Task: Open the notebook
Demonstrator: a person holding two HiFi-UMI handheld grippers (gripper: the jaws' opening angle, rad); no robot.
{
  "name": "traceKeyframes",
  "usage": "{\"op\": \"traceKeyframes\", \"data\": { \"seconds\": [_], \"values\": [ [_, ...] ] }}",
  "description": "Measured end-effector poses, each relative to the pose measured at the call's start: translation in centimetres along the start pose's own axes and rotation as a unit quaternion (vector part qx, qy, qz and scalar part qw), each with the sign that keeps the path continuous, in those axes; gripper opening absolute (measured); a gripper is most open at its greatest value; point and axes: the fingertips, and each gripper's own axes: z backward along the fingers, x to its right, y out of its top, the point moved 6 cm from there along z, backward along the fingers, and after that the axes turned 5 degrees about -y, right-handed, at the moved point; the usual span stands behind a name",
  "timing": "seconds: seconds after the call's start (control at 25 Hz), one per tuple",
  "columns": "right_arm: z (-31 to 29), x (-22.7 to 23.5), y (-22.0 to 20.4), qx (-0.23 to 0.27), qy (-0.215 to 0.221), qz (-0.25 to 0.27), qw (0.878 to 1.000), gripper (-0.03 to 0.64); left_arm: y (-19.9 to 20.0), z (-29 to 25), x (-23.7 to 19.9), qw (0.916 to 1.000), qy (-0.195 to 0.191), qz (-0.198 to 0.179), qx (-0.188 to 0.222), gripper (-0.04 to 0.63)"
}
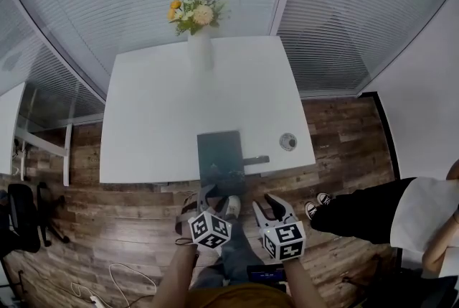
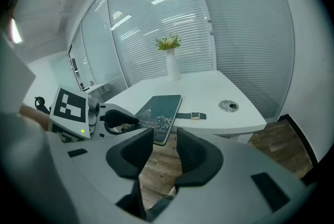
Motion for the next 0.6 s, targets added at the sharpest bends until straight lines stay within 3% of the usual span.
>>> {"op": "traceKeyframes", "data": {
  "seconds": [0.6],
  "values": [
    [0.21,-0.57,0.93,0.009,-0.004,0.010,1.000,0.141,0.30,0.33,0.72,0.9995,-0.007,-0.032,-0.004,0.139]
  ]
}}
